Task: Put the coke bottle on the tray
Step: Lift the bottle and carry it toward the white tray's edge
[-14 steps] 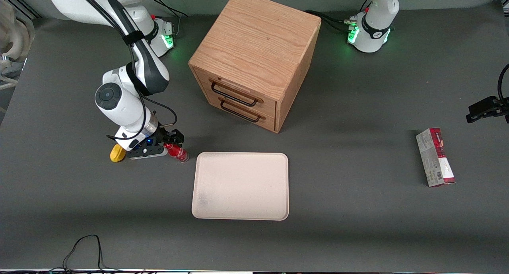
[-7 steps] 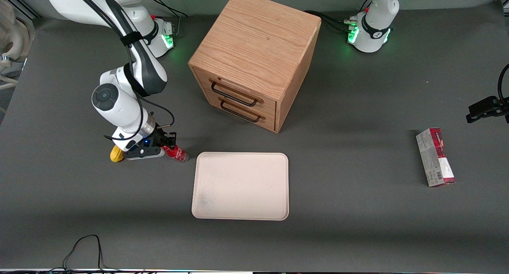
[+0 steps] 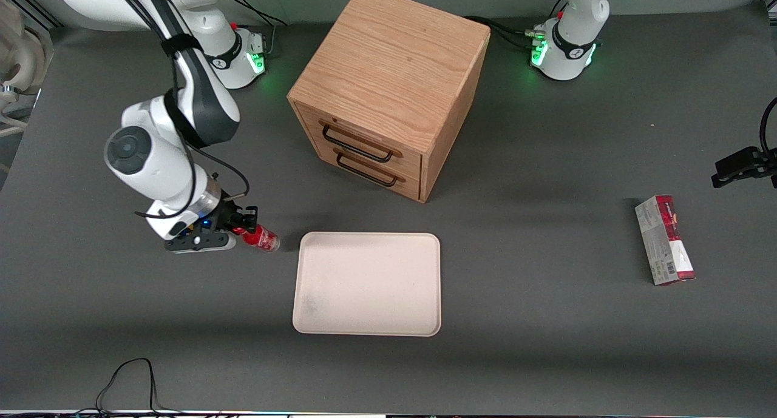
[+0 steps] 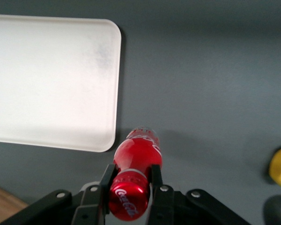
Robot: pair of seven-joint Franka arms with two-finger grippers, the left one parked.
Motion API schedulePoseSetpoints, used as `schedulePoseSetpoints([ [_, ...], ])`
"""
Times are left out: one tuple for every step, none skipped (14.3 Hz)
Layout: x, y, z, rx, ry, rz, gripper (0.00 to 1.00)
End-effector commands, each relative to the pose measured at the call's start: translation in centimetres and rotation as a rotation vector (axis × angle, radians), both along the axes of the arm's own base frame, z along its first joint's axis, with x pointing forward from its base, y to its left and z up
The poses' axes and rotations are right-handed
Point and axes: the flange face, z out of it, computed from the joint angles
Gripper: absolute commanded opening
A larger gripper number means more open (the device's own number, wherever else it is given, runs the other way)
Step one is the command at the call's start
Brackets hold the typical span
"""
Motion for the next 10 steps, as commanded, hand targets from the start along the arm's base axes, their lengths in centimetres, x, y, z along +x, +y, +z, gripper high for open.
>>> schedulePoseSetpoints([
  [3.9,0.4,5.9,-0.027,0.037,-0.016,0.00],
  [4.6,0.3,7.5,-0.050,0.048,-0.012,0.00],
  [5.4,0.2,9.2,-0.061,0.043,-0.012,0.00],
  [6.1,0.5,10.6,-0.058,0.033,-0.011,0.00],
  [6.9,0.6,12.0,-0.053,0.006,-0.014,0.00],
  [7.9,0.6,13.0,-0.056,-0.034,-0.023,0.00],
  [8.3,1.4,13.9,-0.052,-0.066,-0.012,0.00],
  [8.8,1.7,13.8,-0.055,-0.081,-0.007,0.00],
  [9.3,2.0,13.2,-0.056,-0.089,-0.002,0.00],
  [9.7,2.8,12.6,-0.043,-0.102,0.006,0.00],
])
